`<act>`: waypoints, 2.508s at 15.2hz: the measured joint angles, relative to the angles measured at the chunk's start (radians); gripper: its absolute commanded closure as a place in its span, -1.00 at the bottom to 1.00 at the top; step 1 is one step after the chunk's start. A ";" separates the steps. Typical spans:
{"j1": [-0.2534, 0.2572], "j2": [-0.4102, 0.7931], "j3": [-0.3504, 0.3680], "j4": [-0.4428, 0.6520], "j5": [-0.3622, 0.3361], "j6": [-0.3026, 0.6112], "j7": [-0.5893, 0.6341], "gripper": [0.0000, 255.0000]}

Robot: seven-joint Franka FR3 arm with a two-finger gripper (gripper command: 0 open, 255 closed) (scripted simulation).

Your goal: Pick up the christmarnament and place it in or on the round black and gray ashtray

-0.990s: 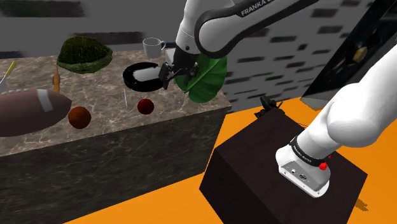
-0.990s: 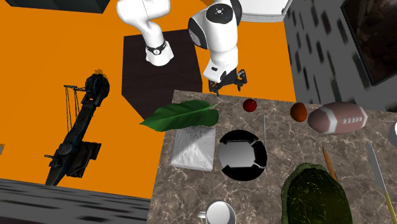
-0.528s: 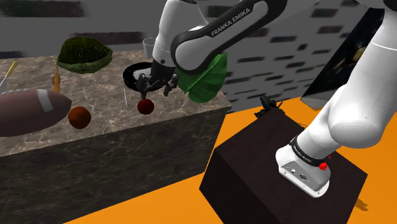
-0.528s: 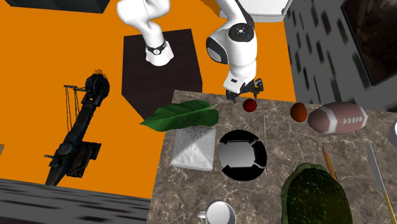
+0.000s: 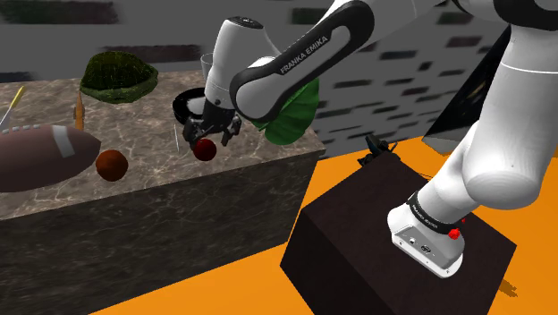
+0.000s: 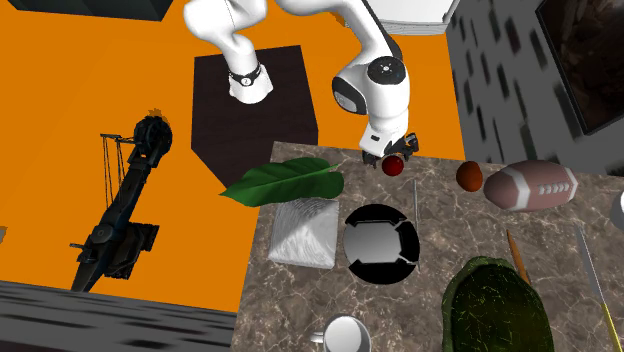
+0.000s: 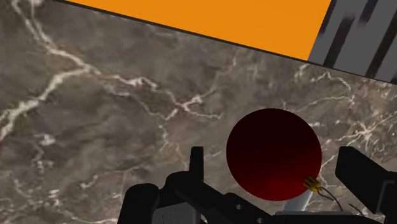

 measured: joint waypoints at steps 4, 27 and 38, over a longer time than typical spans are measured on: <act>0.011 0.027 -0.008 0.013 -0.013 0.014 0.011 -1.00; -0.003 -0.042 0.009 0.039 0.011 -0.078 0.004 1.00; -0.019 -0.128 0.022 0.085 0.044 -0.206 -0.005 1.00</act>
